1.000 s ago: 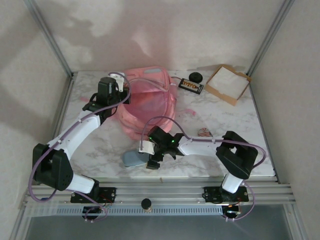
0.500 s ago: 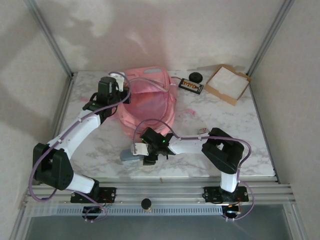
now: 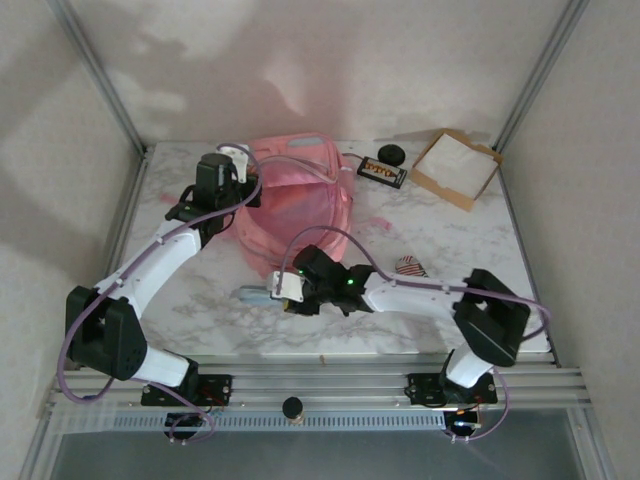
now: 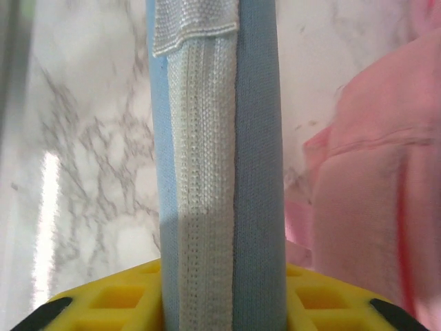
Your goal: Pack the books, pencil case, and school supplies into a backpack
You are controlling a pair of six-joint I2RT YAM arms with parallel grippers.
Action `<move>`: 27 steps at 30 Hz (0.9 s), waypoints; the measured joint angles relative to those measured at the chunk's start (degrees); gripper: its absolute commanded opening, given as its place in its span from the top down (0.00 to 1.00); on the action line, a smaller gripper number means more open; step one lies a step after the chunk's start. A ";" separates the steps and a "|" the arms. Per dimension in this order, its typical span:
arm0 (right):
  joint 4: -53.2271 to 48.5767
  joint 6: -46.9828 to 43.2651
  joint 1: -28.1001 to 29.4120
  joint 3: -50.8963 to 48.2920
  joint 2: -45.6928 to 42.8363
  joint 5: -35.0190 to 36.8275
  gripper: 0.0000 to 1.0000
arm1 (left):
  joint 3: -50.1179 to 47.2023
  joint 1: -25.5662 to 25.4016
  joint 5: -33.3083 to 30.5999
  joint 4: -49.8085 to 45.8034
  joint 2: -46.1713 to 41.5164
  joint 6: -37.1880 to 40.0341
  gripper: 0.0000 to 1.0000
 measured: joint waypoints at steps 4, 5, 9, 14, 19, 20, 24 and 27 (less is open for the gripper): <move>0.07 6.21 -2.67 -3.37 -8.57 -3.41 0.70 | 0.00 0.00 0.07 0.07 0.00 -0.39 1.00; 0.04 8.00 -3.96 -4.11 -10.64 -3.98 0.71 | 0.00 0.00 0.07 0.15 0.00 -0.48 1.00; -0.57 14.47 -10.05 -4.52 -15.65 -5.11 0.75 | 0.00 0.00 0.28 0.26 0.00 -1.49 1.00; -1.95 23.63 -20.06 -2.67 -15.06 -11.45 0.80 | 0.00 -0.20 0.46 0.50 0.00 -3.26 1.00; 0.98 38.66 -27.39 -0.85 -8.61 -19.39 0.82 | 0.00 -2.08 -0.24 0.74 -0.07 -5.62 1.00; 2.43 42.45 -28.09 -0.90 -7.08 -20.96 0.82 | -0.02 -2.84 -0.66 0.74 -0.09 -5.97 1.00; 9.51 55.67 -28.85 -0.44 -0.33 -24.44 0.86 | -1.49 -6.47 -2.45 1.05 -1.29 -6.36 1.00; 18.84 66.69 -29.20 -0.59 4.68 -25.66 0.87 | -3.54 -8.81 -3.43 0.98 -3.19 -6.67 1.00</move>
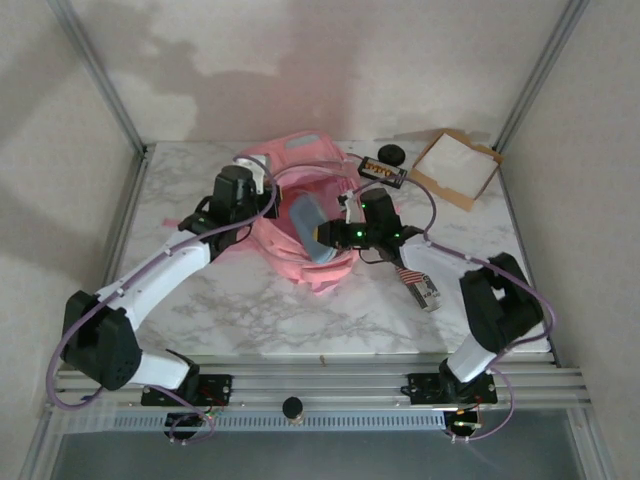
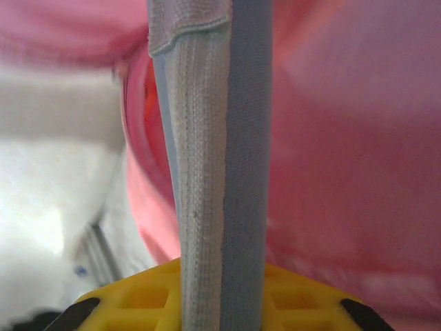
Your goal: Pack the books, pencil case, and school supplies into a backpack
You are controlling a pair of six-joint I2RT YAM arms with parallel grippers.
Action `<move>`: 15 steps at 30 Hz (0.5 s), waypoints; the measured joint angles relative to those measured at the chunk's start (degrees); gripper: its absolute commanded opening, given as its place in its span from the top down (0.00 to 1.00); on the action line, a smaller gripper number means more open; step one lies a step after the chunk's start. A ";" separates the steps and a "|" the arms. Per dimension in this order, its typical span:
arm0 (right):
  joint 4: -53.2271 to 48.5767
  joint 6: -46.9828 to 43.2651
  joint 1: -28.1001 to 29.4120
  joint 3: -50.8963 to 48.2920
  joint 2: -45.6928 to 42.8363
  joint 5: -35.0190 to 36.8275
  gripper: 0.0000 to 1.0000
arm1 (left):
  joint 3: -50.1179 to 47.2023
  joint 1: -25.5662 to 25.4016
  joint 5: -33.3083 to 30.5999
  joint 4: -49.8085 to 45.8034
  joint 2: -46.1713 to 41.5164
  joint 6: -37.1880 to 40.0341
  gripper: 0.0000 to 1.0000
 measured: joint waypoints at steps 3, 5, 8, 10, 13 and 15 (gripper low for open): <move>11.30 10.36 -0.57 -0.74 4.07 0.61 0.88 | -2.38 -1.84 -1.40 -0.17 -2.49 -0.13 1.00; 18.49 16.79 -0.72 -1.73 6.36 2.01 0.86 | -4.17 -2.95 -2.19 -0.17 -4.48 -0.57 1.00; 26.29 23.71 -0.39 -1.77 10.40 4.55 0.86 | -5.62 -4.92 -3.32 -0.33 -6.69 -1.81 1.00; 30.12 27.02 0.11 -1.33 13.44 7.19 0.86 | -6.25 -6.67 -4.24 -0.28 -7.50 -3.28 1.00; 33.11 29.66 1.11 1.81 18.36 11.65 0.83 | -7.23 -10.49 -5.66 -0.15 -7.82 -5.68 1.00; 33.97 30.10 2.08 4.50 20.61 14.58 0.70 | -7.41 -13.40 -7.08 -0.33 -7.78 -6.97 1.00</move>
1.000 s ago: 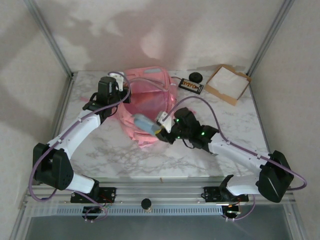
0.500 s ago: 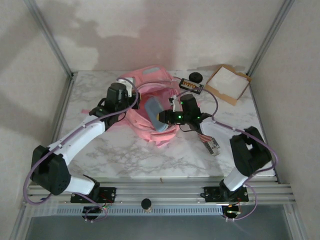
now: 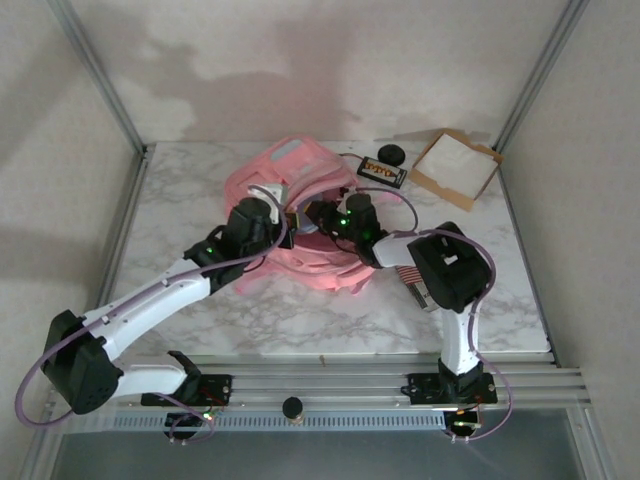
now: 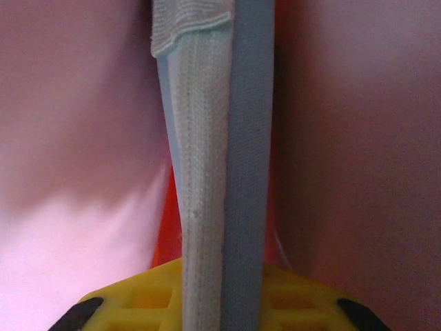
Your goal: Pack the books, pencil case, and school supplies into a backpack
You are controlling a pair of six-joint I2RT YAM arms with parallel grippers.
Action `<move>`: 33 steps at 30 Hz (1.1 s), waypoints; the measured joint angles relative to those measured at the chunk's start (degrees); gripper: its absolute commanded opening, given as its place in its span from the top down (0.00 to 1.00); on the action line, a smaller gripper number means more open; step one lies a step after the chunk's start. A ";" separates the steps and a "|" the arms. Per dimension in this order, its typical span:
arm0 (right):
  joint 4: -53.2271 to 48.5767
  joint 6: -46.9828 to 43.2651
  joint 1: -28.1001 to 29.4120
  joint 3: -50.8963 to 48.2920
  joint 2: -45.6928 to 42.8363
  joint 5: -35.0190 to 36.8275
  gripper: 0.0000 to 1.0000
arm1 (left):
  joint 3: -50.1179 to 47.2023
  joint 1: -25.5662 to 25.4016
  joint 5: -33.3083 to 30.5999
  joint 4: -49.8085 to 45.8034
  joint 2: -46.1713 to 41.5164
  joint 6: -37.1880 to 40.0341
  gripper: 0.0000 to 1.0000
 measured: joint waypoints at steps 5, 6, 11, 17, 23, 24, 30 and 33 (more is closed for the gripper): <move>-2.73 -3.13 1.81 6.47 2.62 4.46 0.51 | 0.00 -2.67 -2.16 0.94 0.33 -4.07 1.00; -3.13 -3.87 1.88 6.47 2.51 5.03 0.47 | 0.00 -2.71 -2.47 1.33 0.42 -4.52 1.00; -7.23 -9.66 1.88 3.89 -1.84 6.45 0.29 | 0.33 -3.13 -3.63 2.47 1.49 -5.27 1.00; -13.92 -16.59 1.79 -2.64 -13.22 6.73 0.20 | 0.87 -3.32 -4.07 2.93 2.67 -5.99 1.00; -19.50 -22.73 1.22 -8.85 -24.72 6.99 0.18 | 1.11 -4.68 -4.72 3.48 4.39 -7.26 1.00; -19.85 -23.15 0.39 -10.25 -26.16 6.54 0.22 | 1.31 -5.09 -4.81 3.78 5.14 -7.37 1.00; -20.24 -23.30 -3.85 -15.23 -26.40 3.72 0.40 | 1.42 -6.40 -4.87 5.62 7.82 -8.04 1.00; -19.74 -23.17 -3.76 -13.79 -22.27 1.05 0.49 | 1.42 -6.40 -4.76 6.47 7.82 -8.59 1.00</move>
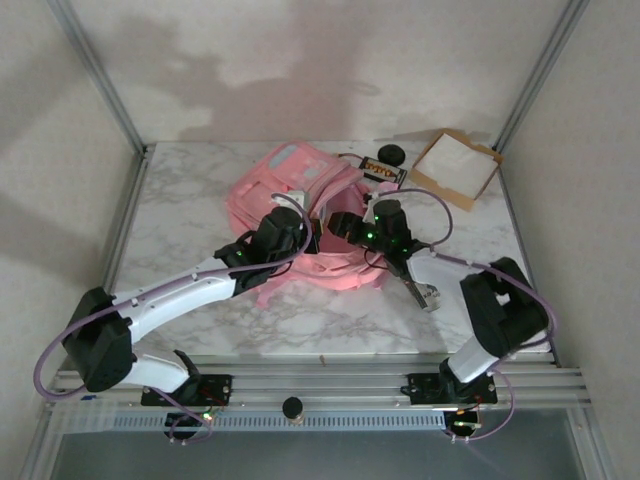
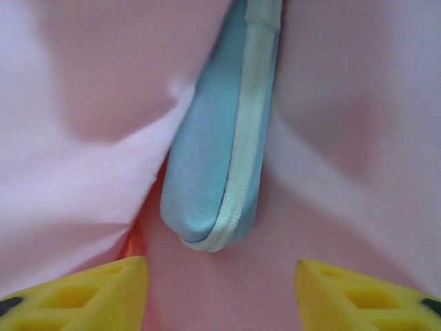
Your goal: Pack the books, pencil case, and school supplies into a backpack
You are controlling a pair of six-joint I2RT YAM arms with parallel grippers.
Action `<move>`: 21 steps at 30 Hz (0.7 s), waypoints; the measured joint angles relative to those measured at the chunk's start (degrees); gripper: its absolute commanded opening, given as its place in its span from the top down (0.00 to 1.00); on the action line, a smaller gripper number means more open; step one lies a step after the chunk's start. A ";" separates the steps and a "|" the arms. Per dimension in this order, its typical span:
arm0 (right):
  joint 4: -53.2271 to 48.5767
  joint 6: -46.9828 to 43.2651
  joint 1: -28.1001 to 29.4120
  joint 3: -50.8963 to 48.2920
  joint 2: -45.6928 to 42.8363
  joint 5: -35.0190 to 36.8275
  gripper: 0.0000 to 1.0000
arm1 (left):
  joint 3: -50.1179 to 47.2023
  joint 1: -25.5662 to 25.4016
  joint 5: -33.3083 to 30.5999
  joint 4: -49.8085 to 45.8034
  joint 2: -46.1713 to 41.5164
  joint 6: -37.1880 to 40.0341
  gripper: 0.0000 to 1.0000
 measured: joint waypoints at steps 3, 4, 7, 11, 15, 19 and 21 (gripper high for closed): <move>1.14 0.50 0.13 3.15 5.79 -2.16 0.59 | 0.17 -0.07 0.13 0.00 0.00 -0.24 1.00; 1.25 0.70 0.11 4.74 8.00 -2.54 0.62 | 0.22 -0.15 0.11 -0.02 0.02 -0.24 1.00; 3.56 2.14 0.11 9.09 13.86 -4.28 0.81 | 0.24 -0.39 0.11 -0.04 0.00 -0.24 1.00; 6.01 3.58 0.90 14.21 19.12 -5.70 0.83 | 0.98 -0.66 0.13 -0.72 0.04 -0.28 1.00; 6.03 3.63 2.91 22.62 25.03 -6.62 0.72 | 1.86 -1.09 0.02 -1.27 0.37 -0.68 1.00; 8.85 4.59 3.17 21.64 25.03 -5.95 0.61 | 3.26 -1.29 -0.81 -1.88 0.50 -0.90 1.00; 9.70 4.31 3.15 17.81 21.99 -4.98 0.52 | 3.61 -1.55 -0.70 -2.19 0.52 -1.25 0.90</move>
